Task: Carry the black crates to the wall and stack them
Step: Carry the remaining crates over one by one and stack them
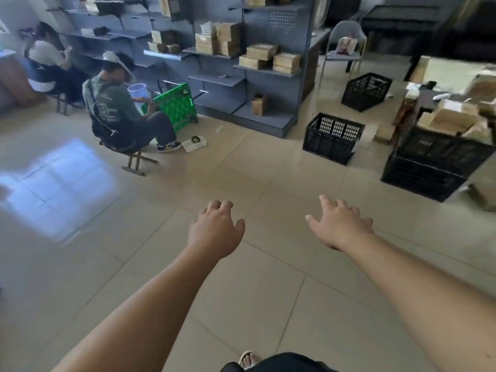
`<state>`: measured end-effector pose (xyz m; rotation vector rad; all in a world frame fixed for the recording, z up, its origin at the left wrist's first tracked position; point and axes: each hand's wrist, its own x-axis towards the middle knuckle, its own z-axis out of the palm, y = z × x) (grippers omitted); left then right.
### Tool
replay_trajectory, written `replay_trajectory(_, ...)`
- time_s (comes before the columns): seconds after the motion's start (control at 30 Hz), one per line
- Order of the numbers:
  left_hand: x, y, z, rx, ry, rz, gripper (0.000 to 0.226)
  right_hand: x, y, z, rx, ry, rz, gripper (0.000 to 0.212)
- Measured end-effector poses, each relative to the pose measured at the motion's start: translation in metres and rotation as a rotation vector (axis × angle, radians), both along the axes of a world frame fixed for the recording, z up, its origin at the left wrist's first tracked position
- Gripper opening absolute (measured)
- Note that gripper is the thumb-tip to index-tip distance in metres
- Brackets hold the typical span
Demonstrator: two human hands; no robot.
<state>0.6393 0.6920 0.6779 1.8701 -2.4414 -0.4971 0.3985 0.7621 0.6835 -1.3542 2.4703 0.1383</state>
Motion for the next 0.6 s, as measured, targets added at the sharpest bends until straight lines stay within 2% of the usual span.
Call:
replay_trajectory(0.3,-0.097,-0.114,-0.011,0.035,0.012,-0.258,0.056,-0.069,-0.064,-0.008,0.024,0.0,-0.285,0.071)
replay_trajectory(0.6,-0.225,-0.244,-0.012,0.019,-0.019,-0.368,0.055,-0.179,-0.181,-0.033,0.011,-0.059,-0.381,0.069)
